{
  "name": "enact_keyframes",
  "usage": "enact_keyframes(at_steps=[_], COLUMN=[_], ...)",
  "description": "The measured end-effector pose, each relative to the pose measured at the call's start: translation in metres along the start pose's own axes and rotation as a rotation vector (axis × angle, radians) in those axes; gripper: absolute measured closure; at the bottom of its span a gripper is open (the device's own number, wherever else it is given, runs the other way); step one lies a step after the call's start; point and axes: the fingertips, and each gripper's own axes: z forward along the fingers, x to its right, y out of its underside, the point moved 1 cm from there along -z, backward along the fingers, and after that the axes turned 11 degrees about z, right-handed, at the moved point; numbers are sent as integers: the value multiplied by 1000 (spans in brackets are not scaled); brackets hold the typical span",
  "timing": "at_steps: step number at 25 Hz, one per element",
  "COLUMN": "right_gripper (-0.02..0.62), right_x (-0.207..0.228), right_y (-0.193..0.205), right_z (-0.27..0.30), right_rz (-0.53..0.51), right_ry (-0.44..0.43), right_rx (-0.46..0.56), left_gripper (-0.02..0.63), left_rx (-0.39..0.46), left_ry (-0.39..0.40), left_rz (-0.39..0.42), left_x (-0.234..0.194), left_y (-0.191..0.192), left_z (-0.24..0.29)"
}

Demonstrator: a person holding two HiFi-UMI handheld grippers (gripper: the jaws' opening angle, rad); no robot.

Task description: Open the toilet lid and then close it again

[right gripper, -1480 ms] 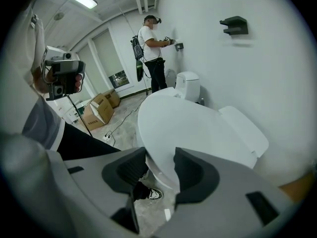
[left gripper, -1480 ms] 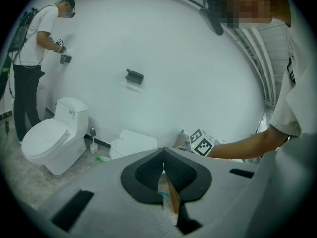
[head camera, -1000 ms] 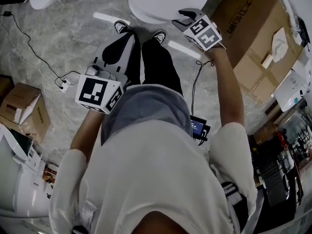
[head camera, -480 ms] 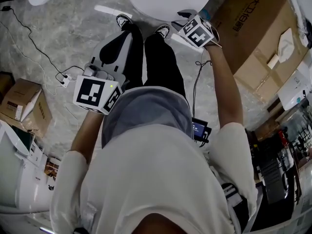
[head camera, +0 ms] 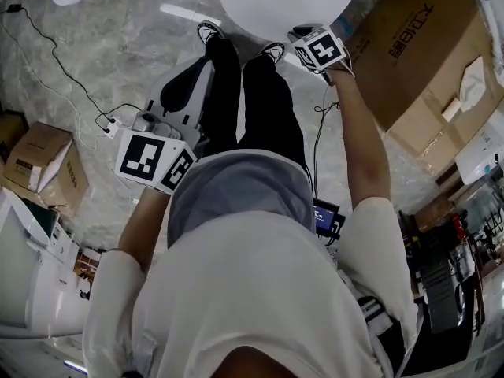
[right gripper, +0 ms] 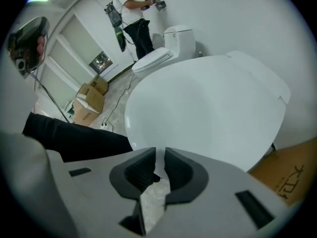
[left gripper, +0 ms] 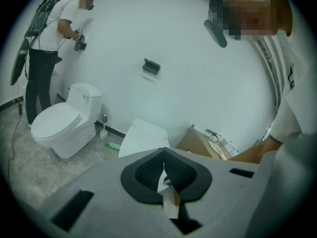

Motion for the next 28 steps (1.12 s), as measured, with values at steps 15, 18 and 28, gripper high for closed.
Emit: enact_keyframes(at_steps=[15,18,28], right_gripper=[561,561,563], right_x=[24,28,32], right_y=[18,20,20], right_z=[68,81,93], right_rz=[214,252,310], right_ry=[181,205,308], right_rx=[66,77,66], left_gripper=[598,598,598], left_rx=[-71,-98,-146], left_ry=[-16,-9,22], left_rz=[-10,-11,-16], left_x=[-24,-27,-40], left_y=[31,39,47], left_z=[5,7,14])
